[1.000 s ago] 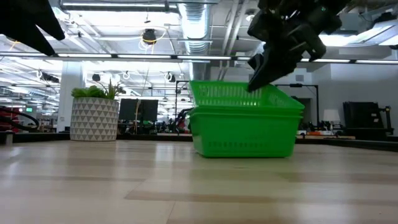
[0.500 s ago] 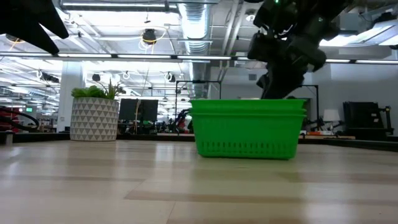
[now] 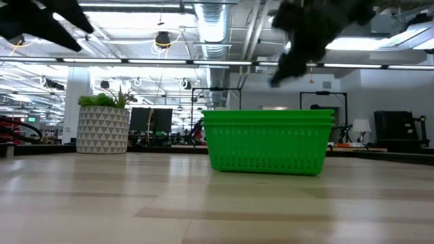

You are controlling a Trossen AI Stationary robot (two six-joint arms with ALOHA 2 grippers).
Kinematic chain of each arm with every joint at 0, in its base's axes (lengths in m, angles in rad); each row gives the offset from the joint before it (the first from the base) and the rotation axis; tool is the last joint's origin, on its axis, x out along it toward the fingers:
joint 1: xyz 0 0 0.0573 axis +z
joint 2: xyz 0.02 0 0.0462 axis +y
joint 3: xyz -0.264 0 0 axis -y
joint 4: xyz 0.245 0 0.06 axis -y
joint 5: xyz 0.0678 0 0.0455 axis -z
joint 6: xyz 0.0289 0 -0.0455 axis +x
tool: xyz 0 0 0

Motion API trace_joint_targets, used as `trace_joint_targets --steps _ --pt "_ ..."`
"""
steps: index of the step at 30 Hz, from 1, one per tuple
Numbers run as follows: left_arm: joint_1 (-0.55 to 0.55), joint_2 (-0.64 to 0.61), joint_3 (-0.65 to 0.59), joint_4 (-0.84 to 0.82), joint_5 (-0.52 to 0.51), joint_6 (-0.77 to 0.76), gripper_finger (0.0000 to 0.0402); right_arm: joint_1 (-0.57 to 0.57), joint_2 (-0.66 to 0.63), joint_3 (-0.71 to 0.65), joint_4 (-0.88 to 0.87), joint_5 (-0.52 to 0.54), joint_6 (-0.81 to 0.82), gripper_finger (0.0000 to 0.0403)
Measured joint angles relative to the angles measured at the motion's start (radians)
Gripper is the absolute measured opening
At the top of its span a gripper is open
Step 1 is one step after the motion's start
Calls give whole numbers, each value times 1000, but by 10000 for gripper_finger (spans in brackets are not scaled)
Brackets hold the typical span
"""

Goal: Stack baskets by color
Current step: Return to Home Position

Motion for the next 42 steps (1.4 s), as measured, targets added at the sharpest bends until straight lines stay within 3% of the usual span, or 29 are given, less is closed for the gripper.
trace_joint_targets --steps 5,10,16,22,24,26,29,32,39,42 --pt "83 -46 0 62 -28 131 224 34 -188 54 7 0 7 204" --pt "204 -198 10 145 30 459 224 78 -426 126 -74 0 11 206" --pt "302 -393 124 203 -1 834 224 123 -659 181 -184 -1 35 200" --pt "318 -558 198 200 -4 926 224 135 -865 180 -271 7 36 200" --pt "318 -605 195 196 20 911 224 135 -931 159 -291 7 36 201" --pt "318 -637 178 205 75 1012 224 135 -990 111 -294 8 33 200" --pt "318 -682 118 256 178 1079 224 135 -1082 15 -245 7 84 197" --pt "318 -723 12 421 286 1146 224 135 -1171 -108 -168 3 154 197" --pt "322 -800 -360 1072 621 1356 224 135 -1331 -378 17 -27 240 201" --pt "336 -853 -507 1257 676 1357 224 135 -1347 -466 108 -28 269 199"
